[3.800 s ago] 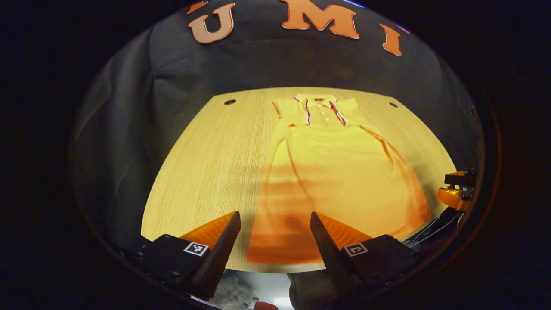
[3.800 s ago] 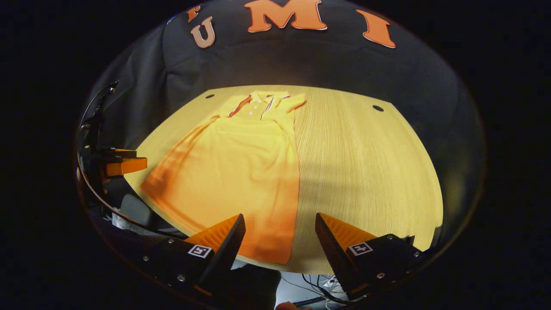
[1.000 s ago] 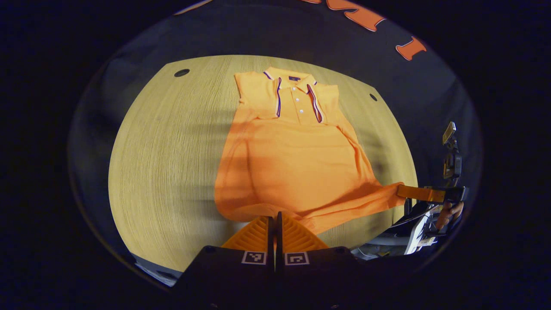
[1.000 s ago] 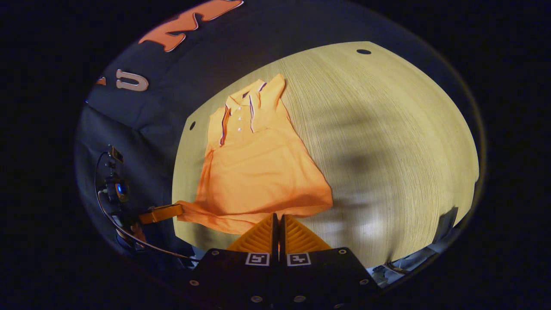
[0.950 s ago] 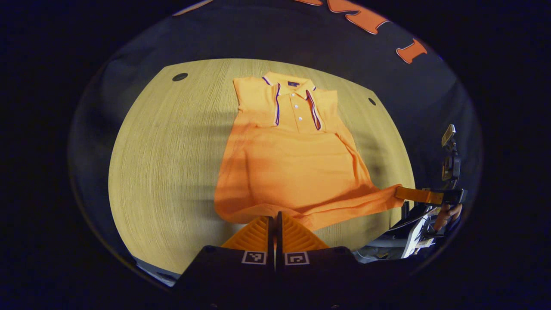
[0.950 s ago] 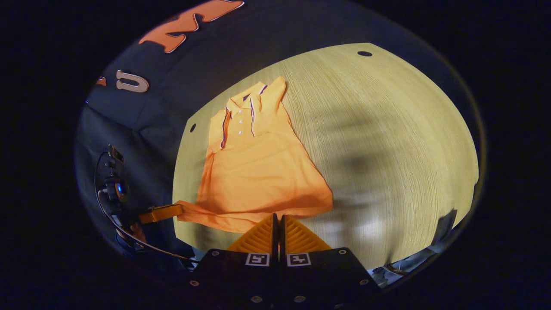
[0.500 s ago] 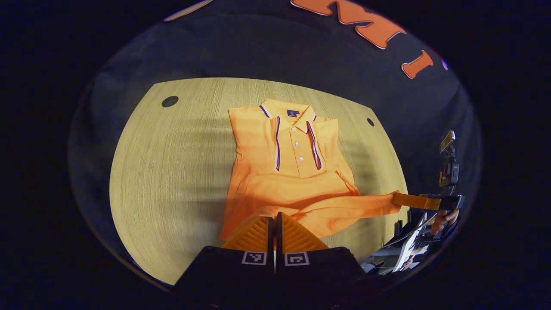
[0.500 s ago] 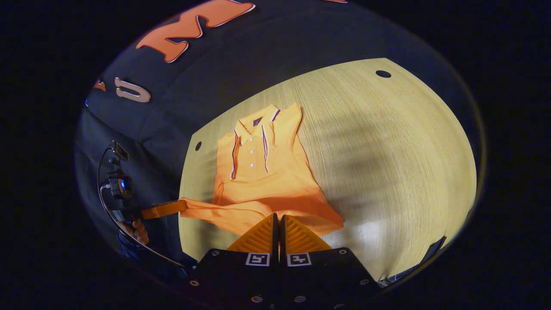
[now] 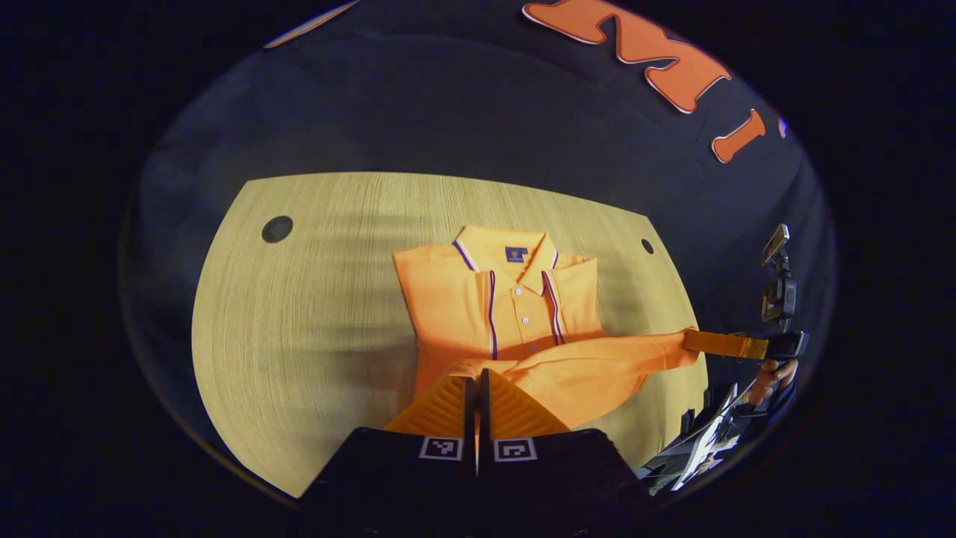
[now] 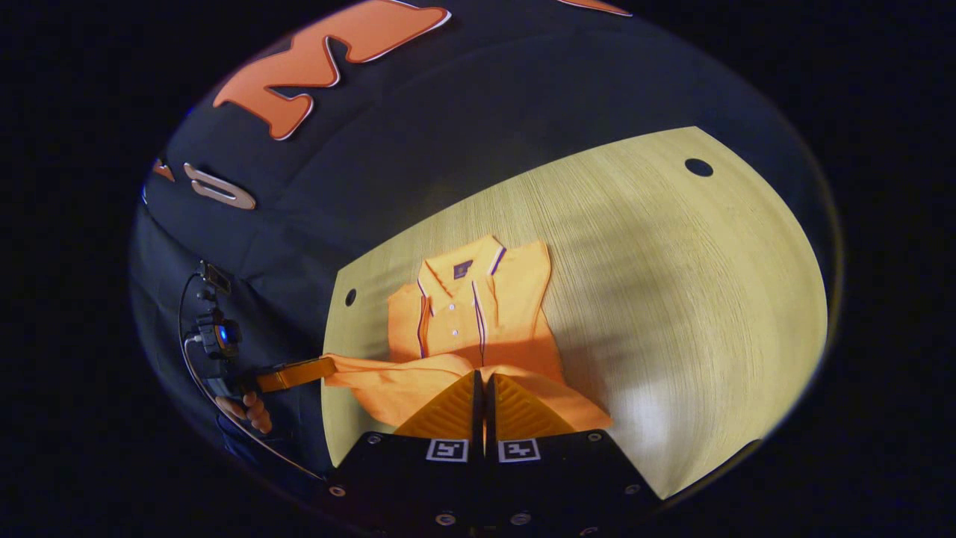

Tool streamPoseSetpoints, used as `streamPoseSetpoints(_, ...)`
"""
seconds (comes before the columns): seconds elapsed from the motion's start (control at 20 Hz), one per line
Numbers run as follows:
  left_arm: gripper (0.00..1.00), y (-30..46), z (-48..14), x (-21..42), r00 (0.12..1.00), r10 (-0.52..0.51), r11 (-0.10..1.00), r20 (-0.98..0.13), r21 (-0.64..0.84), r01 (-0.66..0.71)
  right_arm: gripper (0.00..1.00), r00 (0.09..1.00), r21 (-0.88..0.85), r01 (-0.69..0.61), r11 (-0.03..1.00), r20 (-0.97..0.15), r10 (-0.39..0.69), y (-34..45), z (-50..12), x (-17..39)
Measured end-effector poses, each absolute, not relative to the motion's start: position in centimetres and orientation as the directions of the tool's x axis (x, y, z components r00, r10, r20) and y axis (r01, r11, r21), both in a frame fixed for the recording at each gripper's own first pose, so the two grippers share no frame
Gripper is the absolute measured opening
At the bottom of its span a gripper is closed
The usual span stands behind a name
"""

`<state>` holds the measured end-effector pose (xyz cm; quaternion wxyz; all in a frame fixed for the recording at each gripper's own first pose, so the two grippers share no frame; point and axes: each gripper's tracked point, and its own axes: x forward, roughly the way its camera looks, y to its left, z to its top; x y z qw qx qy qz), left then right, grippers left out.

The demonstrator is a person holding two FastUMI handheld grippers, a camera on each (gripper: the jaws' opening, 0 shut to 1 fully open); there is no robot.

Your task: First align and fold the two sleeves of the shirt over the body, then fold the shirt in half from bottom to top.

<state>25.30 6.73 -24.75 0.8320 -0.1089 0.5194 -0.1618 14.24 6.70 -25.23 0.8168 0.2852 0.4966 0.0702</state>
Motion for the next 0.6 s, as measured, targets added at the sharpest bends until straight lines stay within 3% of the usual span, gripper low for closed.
streamPoseSetpoints(0.3,0.01,7.9,-25.5,31.7,0.457,-0.345,0.938,-0.820,-0.298,0.175,0.01,0.523,0.537,0.211,0.817,-0.768,0.370,5.8,-25.7,19.8)
streamPoseSetpoints(0.6,0.01,8.3,-29.1,35.4,0.471,-0.277,0.960,-0.838,-0.214,0.182,0.01,0.475,0.503,0.256,0.825,-0.809,0.346,6.5,-29.6,23.4)
